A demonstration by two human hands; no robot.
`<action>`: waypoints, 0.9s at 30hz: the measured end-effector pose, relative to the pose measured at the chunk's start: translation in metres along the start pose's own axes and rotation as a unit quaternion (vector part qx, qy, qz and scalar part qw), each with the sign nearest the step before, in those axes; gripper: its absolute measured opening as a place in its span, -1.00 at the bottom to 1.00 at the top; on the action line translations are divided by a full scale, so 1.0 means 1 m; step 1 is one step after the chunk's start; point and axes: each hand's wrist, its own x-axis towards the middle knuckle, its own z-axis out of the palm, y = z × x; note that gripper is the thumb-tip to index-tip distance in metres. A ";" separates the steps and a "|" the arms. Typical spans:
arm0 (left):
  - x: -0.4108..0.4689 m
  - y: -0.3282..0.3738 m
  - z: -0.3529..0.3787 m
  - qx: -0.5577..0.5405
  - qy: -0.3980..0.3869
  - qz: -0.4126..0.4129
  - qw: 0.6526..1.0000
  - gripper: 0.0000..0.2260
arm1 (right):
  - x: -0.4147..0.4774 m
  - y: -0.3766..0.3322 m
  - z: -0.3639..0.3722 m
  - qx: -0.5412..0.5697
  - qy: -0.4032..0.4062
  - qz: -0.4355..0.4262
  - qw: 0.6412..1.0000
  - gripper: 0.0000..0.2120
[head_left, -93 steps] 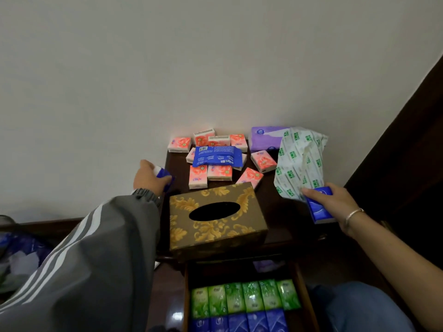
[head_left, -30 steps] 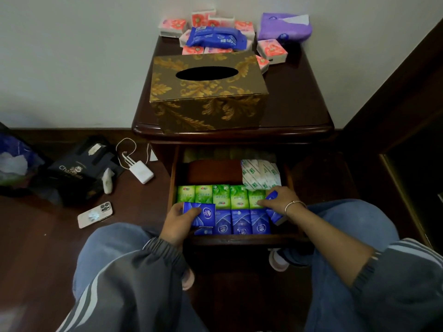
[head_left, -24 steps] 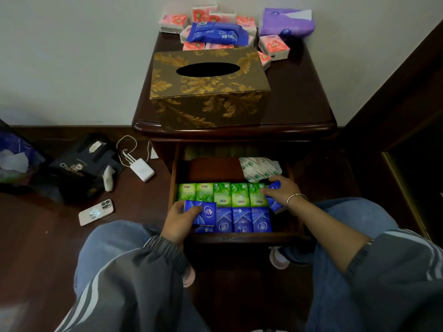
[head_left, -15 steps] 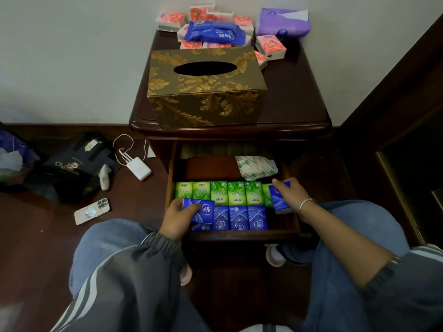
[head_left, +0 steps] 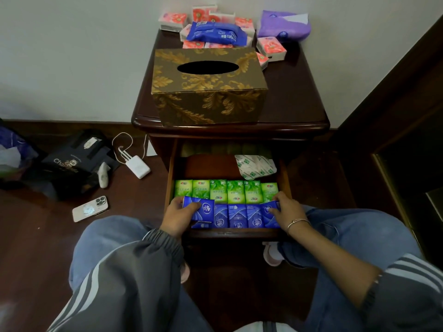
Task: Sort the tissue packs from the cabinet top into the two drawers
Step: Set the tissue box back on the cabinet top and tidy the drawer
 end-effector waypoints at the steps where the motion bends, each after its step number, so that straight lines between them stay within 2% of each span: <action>1: 0.000 0.000 0.000 -0.001 0.000 0.000 1.000 -0.84 | 0.001 -0.001 0.000 -0.018 -0.003 -0.003 1.000 -0.71; 9: 0.004 -0.002 0.002 -0.007 -0.008 0.000 1.000 -0.84 | 0.013 0.002 0.001 -0.207 -0.063 -0.055 0.975 -0.73; 11: 0.004 -0.002 0.003 -0.007 -0.013 -0.003 1.000 -0.84 | 0.015 0.002 0.003 -0.277 -0.066 -0.070 0.956 -0.76; 15: 0.004 -0.001 0.003 -0.008 -0.010 -0.006 1.000 -0.80 | 0.015 0.005 0.004 -0.429 -0.021 -0.136 0.893 -0.76; 17: 0.004 -0.002 0.003 -0.001 -0.006 -0.006 1.000 -0.76 | 0.014 0.007 0.003 -0.450 -0.011 -0.141 0.882 -0.78; 20: 0.005 -0.002 0.003 0.005 -0.005 -0.006 1.000 -0.73 | 0.013 0.007 0.003 -0.445 -0.009 -0.141 0.884 -0.81; 27: 0.005 -0.001 0.005 0.009 -0.010 -0.008 1.000 -0.75 | 0.015 0.005 0.004 -0.425 -0.058 -0.145 0.892 -0.80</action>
